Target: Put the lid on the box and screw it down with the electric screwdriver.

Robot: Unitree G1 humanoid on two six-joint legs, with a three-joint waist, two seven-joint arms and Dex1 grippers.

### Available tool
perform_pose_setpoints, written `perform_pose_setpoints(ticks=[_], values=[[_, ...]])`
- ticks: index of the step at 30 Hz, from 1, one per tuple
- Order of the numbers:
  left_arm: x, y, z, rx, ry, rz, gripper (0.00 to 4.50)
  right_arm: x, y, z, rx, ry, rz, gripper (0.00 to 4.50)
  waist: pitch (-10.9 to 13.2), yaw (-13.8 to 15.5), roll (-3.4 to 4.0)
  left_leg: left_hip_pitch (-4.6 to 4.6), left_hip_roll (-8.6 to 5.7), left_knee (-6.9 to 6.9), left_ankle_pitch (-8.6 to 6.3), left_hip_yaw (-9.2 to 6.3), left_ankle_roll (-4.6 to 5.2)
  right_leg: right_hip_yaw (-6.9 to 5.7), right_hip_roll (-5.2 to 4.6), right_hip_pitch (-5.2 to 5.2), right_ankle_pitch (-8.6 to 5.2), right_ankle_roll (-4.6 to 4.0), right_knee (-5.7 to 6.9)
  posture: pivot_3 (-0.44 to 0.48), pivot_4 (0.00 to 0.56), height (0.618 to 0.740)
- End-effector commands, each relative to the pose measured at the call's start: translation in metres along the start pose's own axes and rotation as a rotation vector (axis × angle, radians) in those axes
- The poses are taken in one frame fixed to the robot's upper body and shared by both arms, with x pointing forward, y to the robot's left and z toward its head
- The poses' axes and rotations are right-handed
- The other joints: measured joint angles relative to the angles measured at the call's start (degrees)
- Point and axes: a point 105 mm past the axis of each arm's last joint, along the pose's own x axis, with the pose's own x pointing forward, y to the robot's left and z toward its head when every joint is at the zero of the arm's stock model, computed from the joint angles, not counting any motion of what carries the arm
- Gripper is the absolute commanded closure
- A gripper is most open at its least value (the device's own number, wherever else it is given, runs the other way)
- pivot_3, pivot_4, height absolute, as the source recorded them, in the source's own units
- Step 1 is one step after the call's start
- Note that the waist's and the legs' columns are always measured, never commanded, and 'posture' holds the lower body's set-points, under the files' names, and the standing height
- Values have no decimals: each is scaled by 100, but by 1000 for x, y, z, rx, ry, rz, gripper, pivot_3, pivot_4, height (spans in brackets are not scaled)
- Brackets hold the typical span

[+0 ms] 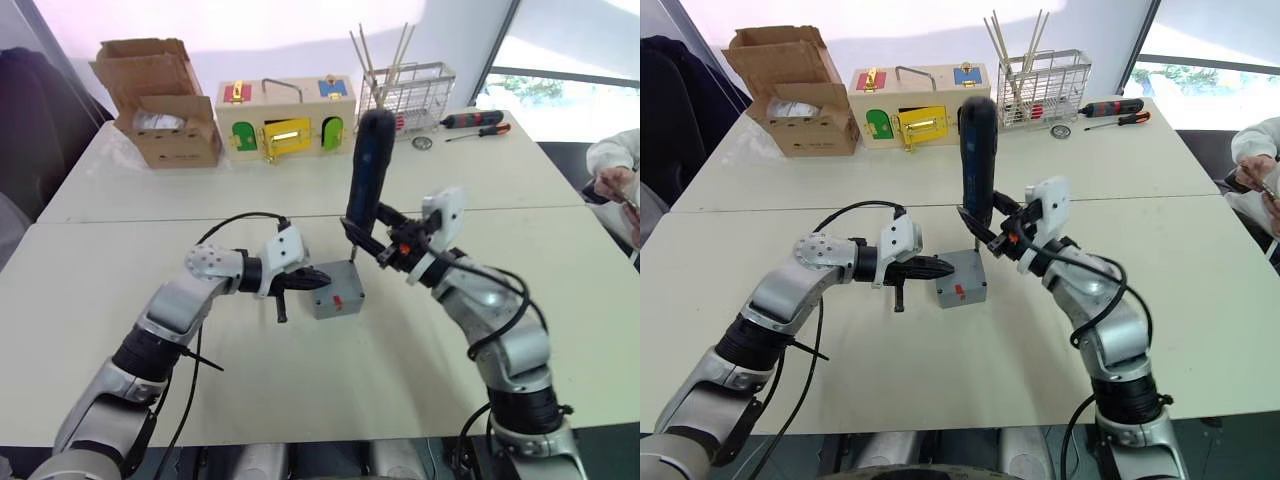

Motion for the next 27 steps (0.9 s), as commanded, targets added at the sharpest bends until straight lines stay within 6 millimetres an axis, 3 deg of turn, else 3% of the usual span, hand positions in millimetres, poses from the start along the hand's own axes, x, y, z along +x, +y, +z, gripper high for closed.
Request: perform_pose_setpoints(ticks=[1, 4, 7, 11, 13, 18, 21, 23, 25, 27], values=[[-7, 0, 11, -36, -36, 1, 4500, -4, 0, 48, -22, -147, 14, 2724, 14, -3, 9, -4, 0, -1, 1, 0, -2, -1, 0, -4, 0, 0, 0, 0, 150, 730], [-9, 0, 18, -36, -53, 7, 4500, -3, -7, 61, 16, -182, -4, 2724, 62, -21, 6, -30, -1, 3, 3, 4, -5, 3, -1, -26, 2, -1, 1, 0, 150, 730], [-7, 3, 24, -2, -54, 19, 4500, -3, -13, 48, 37, -116, -27, 2724, 65, -12, 4, -74, -1, 7, 13, 2, -21, 1, -1, -78, 3, -3, 13, 0, 150, 730], [-9, 3, 41, -3, -110, 3, 4500, -6, -37, 39, 32, -22, -151, 2724, 81, -3, 2, -86, -4, 8, 25, 6, -40, 2, -3, -89, 3, -3, 13, 0, 150, 730], [-10, -2, 51, 33, -120, -29, 4500, -17, -57, 39, -13, 68, -204, 2724, 98, 2, 4, -90, -8, 14, 25, 8, -40, 3, -6, -89, 3, -3, 12, 0, 150, 730], [-9, -35, 64, 101, -124, -160, 4500, -52, -93, 48, -47, 288, -259, 2724, 141, 2, 8, -107, -11, 21, 23, 9, -36, 1, -10, -95, 4, -2, 5, 0, 150, 730], [-9, -43, 65, 118, -115, -174, 4500, -88, -124, 47, -3, 485, -372, 2724, 151, 0, 14, -110, -8, 12, 23, 11, -35, 1, -10, -100, 3, -2, 1, 0, 150, 730], [-10, -46, 66, 117, -119, -169, 4500, -120, -142, 37, 50, 664, -444, 2724, 154, 3, 18, -113, -6, 13, 19, 12, -27, -4, -10, -100, 3, -3, -1, 0, 150, 730], [-11, -50, 65, 109, -126, -169, 4500, -153, -147, 19, 156, 861, -453, 2724, 160, 31, 29, -117, -8, 20, 10, 15, -10, -3, -12, -100, 3, -3, 0, 0, 150, 730], [-12, -55, 63, 99, -128, -176, 4500, -172, -149, 4, 284, 965, -475, 2724, 163, 26, 23, -119, -8, 25, 6, 16, -3, -6, -14, -97, 3, -3, -1, 0, 150, 730]])
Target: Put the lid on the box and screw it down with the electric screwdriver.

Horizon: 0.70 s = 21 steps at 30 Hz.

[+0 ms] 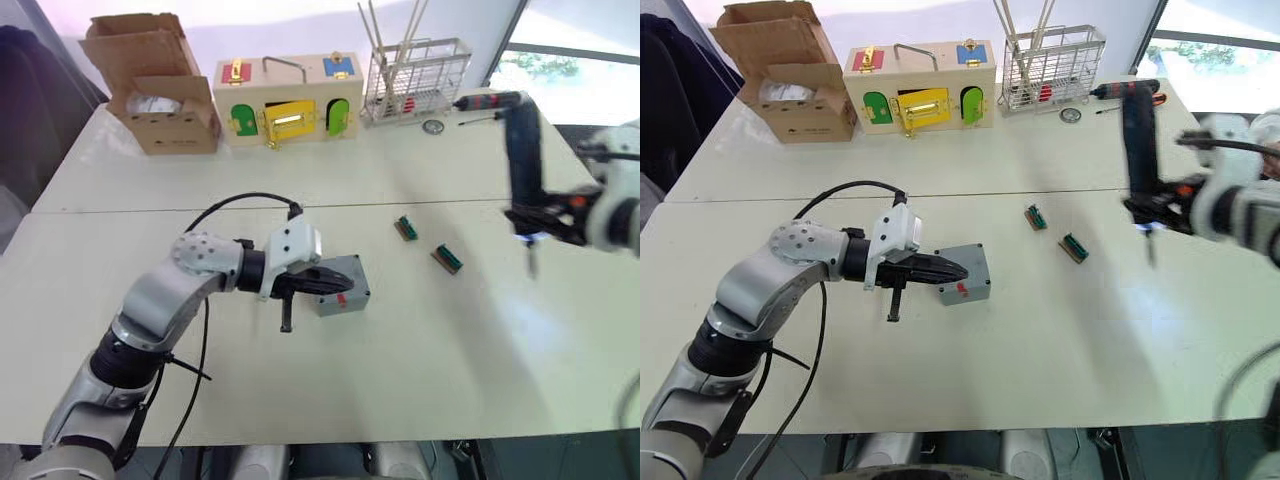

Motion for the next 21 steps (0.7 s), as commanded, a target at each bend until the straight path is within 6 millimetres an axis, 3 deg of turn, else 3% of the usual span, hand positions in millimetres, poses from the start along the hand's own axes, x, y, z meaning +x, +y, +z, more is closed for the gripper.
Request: perform_pose_setpoints(ticks=[1, 4, 7, 16, 21], values=[[0, -11, 7, 22, -23, -16, 4500, -2, -10, -25, 138, 151, 55, 2724, 4, -46, -2, -2, 1, 6, -1, 2, 2, 1, 0, 1, 0, 0, 0, 0, 150, 730], [4, -17, 7, 14, -33, -34, 4500, 7, -26, -39, 173, 233, 10, 2724, 20, -110, 30, -1, 3, 37, -5, 20, 10, 12, 0, 1, 5, -2, 12, 0, 150, 730], [8, -20, 6, 6, -43, -43, 4500, 18, -29, -43, 264, 276, 45, 2724, 30, -80, 64, -3, 3, 56, -5, 28, 11, 21, 2, 2, 18, 5, 16, 0, 150, 730], [11, -18, -1, -43, -59, 22, 4500, 46, -39, -50, 388, 322, 50, 2724, 31, -22, 63, -38, -1, 67, 11, 12, -19, 9, 5, -14, 22, 10, 7, 0, 150, 730], [8, -14, -5, -60, -61, 67, 4500, 57, -35, -53, 339, 359, 33, 2724, 32, -35, 60, -46, -5, 77, 13, 12, -22, 10, 1, -20, 27, 16, 9, 0, 150, 730]])
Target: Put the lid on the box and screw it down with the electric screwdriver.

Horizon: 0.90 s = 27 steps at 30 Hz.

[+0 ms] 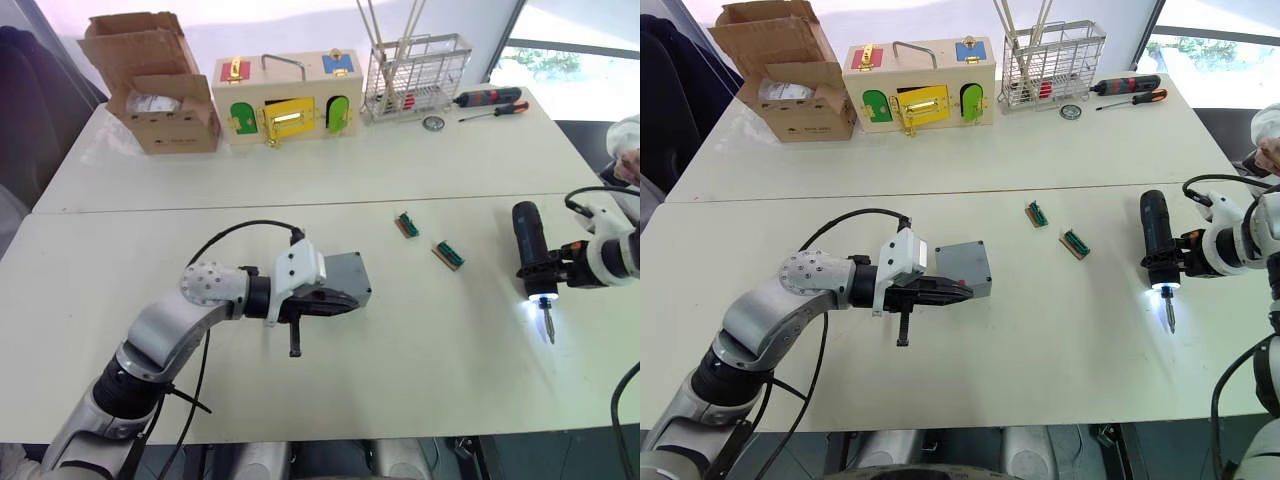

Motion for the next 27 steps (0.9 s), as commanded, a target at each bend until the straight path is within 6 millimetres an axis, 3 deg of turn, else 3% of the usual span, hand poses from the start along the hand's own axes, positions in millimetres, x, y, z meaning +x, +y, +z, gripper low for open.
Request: perform_pose_setpoints(ticks=[1, 4, 6, 11, 15, 19, 22, 24, 27], values=[[-3, 1, 9, 24, -33, 26, 4500, -3, -3, 9, -35, -26, -40, 2724, -1, -4, -1, 0, 0, 2, 1, 0, -2, 0, 1, 2, 3, 2, 0, 0, 150, 730], [-3, 0, 6, 19, -29, 28, 4500, -1, -4, 8, -56, -16, -46, 2724, -3, -5, -4, 5, 0, 5, 2, -1, -3, 0, 2, 8, 15, 4, 0, 0, 150, 730], [-3, 0, 5, 16, -28, 33, 4500, 0, -3, 8, -59, -17, -39, 1703, -4, -4, -7, 6, 0, 7, 2, -1, -3, 0, 3, 12, 16, 4, 0, 0, 150, 730], [-8, 5, 11, -4, -70, 62, 4500, 2, -7, 7, -67, -11, -68, 31, -6, 3, -12, 6, 1, 8, 3, -3, -4, 0, 4, 11, 16, 5, -1, 0, 150, 730], [-16, 14, 20, -21, -116, 102, 4500, -2, 0, 17, -76, -66, -54, 31, -6, -1, -12, 6, 1, 12, 3, -3, -4, 0, 4, 13, 16, 5, 0, 0, 150, 730], [-38, 35, 19, -46, -123, 229, 4500, -28, 11, 56, -178, -265, -58, 31, -5, -25, -7, 5, 1, 11, 4, -1, -6, 1, 4, 6, 16, 5, 4, 0, 150, 730], [-57, 51, 13, -81, -116, 325, 4500, -49, 21, 88, -369, -466, -132, 31, -5, -41, -7, 5, 1, 5, 5, 2, -8, 1, 8, -2, 16, 5, 6, 0, 150, 730], [-69, 59, 6, -96, -91, 376, 4500, -57, 27, 99, -406, -571, -175, 31, -6, -29, -7, 4, 1, 3, 6, 2, -9, 1, 10, -4, 16, 5, 7, 0, 150, 730], [-80, 67, -3, -125, -81, 427, 4500, -62, 55, 110, -449, -758, -100, 31, -7, -17, -11, 4, 2, 4, 6, 0, -11, 1, 11, -3, 16, 5, 7, 0, 150, 730]])
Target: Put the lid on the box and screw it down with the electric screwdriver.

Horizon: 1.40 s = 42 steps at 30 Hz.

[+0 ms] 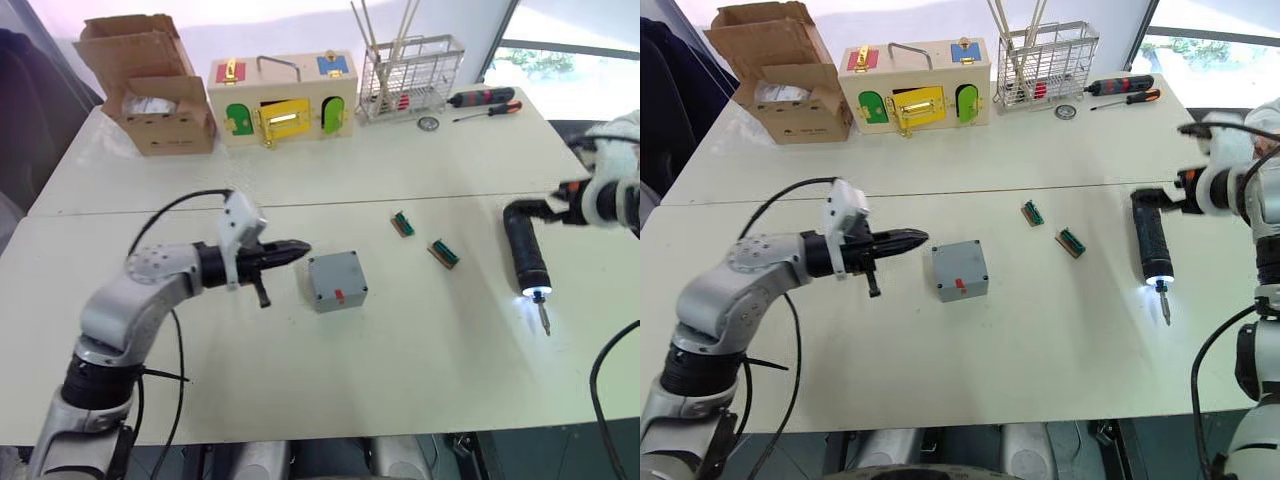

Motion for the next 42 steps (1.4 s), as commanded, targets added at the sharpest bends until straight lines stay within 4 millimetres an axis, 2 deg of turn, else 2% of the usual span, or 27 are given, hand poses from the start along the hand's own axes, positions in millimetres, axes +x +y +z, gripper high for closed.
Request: perform_pose_setpoints(ticks=[1, 5, 7, 9, 11, 14, 21, 24, 33, 36, 38, 42], values=[[-10, 7, -7, 4, 25, 30, 4500, -8, 32, 31, -41, -253, 96, 31, -2, 6, -7, 0, 1, 1, 0, -1, 0, 0, 0, 2, 0, 0, 0, 0, 150, 730], [-14, -3, -44, 26, 193, -18, 4500, -21, 103, 13, -183, -339, 378, 31, -3, 35, -8, -3, 3, -2, 0, -11, 0, -3, -2, 3, 0, 0, 0, 0, 150, 730], [-13, -4, -54, 28, 223, -25, 4500, -32, 133, 2, -197, -350, 532, 31, -3, 45, -8, -5, 1, 3, 0, -11, 0, -3, -4, 3, 0, 0, 0, 0, 150, 730], [-6, -6, -60, 22, 224, -34, 4500, -46, 169, -22, -211, -313, 724, 31, -3, 56, -9, -5, 0, 9, 0, -9, 1, 1, -4, 5, 3, 2, 1, 0, 150, 730], [1, -8, -62, 26, 223, -49, 4500, -54, 191, -43, -248, -265, 825, 31, -6, 88, -12, 2, 2, 9, -2, -16, 3, -5, -3, 15, 4, 1, 1, 0, 150, 730], [11, -12, -65, 48, 229, -81, 4500, -54, 209, -59, -264, -237, 871, 31, -6, 111, -13, 7, 1, 11, -5, -15, 10, -5, -3, 18, 5, 0, 3, 0, 150, 730], [31, -12, -63, 87, 216, -132, 4500, -49, 233, -76, -274, -203, 922, 31, -6, 130, -14, 9, 1, 10, 0, -14, 0, -4, -2, 17, 5, -1, 4, 0, 150, 730], [47, -5, -65, 150, 227, -136, 4500, -46, 250, -88, -248, -164, 959, 31, -9, 149, -19, 10, -1, 12, 2, -15, -3, -8, -1, 20, 5, -1, 4, 0, 150, 730], [82, 4, -52, 164, 120, -159, 4500, -53, 269, -92, -196, -148, 1007, 31, -11, 144, -22, 8, -7, 20, 3, -16, -4, -10, 0, 20, 5, 0, 7, 0, 150, 730], [88, 4, -54, 179, 120, -162, 4500, -57, 270, -93, -195, -144, 999, 31, -11, 140, -22, 6, -8, 27, 2, -16, -1, -10, 1, 20, 6, 0, 9, 0, 150, 730], [87, 9, -58, 201, 140, -145, 4500, -59, 263, -94, -211, -137, 967, 31, -11, 139, -22, 3, -8, 34, 0, -16, 2, -10, 1, 20, 6, 0, 9, 0, 150, 730], [70, 29, -64, 253, 195, -54, 4500, -62, 242, -99, -247, -75, 920, 31, -11, 137, -22, -6, -9, 61, -6, -15, 12, -10, 2, 20, 6, 0, 18, 0, 150, 730]])
